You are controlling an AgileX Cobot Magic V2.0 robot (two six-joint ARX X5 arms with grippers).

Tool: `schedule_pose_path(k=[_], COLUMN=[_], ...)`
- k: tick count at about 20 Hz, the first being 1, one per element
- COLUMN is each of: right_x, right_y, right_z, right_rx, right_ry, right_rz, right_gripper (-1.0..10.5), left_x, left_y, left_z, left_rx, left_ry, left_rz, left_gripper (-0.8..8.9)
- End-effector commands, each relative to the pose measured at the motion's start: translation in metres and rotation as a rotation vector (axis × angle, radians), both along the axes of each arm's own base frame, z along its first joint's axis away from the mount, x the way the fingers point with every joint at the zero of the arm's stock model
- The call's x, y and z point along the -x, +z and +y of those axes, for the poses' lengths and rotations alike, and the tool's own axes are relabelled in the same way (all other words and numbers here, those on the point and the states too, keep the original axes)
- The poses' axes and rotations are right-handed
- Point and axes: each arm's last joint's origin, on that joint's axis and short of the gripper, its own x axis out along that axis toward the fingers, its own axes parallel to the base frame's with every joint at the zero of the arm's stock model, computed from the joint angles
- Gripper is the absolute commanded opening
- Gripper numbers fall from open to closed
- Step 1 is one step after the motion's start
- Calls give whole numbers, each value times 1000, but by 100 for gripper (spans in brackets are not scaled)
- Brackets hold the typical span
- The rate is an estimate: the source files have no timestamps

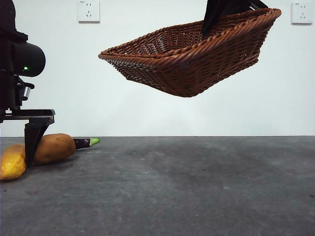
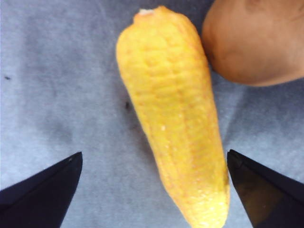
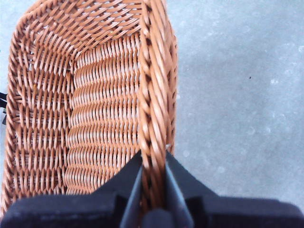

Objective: Help me put the vegetables on the table into the basket

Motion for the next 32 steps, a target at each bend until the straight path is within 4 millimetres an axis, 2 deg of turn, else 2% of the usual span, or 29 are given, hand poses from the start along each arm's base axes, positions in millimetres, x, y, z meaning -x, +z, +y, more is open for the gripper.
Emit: schedule_pose_path(k=[1,4,10,12,14,18,21,25,28,32], right_x=[2,2,3,3,3,3,-2,-16,-24,-25], right_y=[6,6,5,5,5,3,-4,-26,-45,-66], right_z=[0,-1,-1,-1,-1,-1,1,11,28,68], right_rx=[-20,-18,-17,-19,-16,-26,-31,-66,-58,-59], right_ry=[6,5,5,2,-1,-21,-38,-7,3,61], right_rz=[-30,-27,-22,-18,-10,14,48,153,209,227], right_gripper=[-11,-11,-11,-11,-11,-12,-12,-12,-12,-12], left_x=[0,-2,0,3,8,29,61,114,146,155], left_y=[-4,-4,-4,2,19,73,118,164,182,185], left_z=[-3,-7,-10,-9,-8,0,3,1,-7,-29], left_rx=[-4,2,0,-6,-6,11,57,170,331,451], left_ry=[-9,-27,-85,-115,-154,-232,-349,-580,-676,-735], left_rz=[10,-8,5,-3,-61,-269,-444,-653,-737,-715], left_gripper=[205,-15,-9,-9,-9,-9,-9,-9,-9,-9])
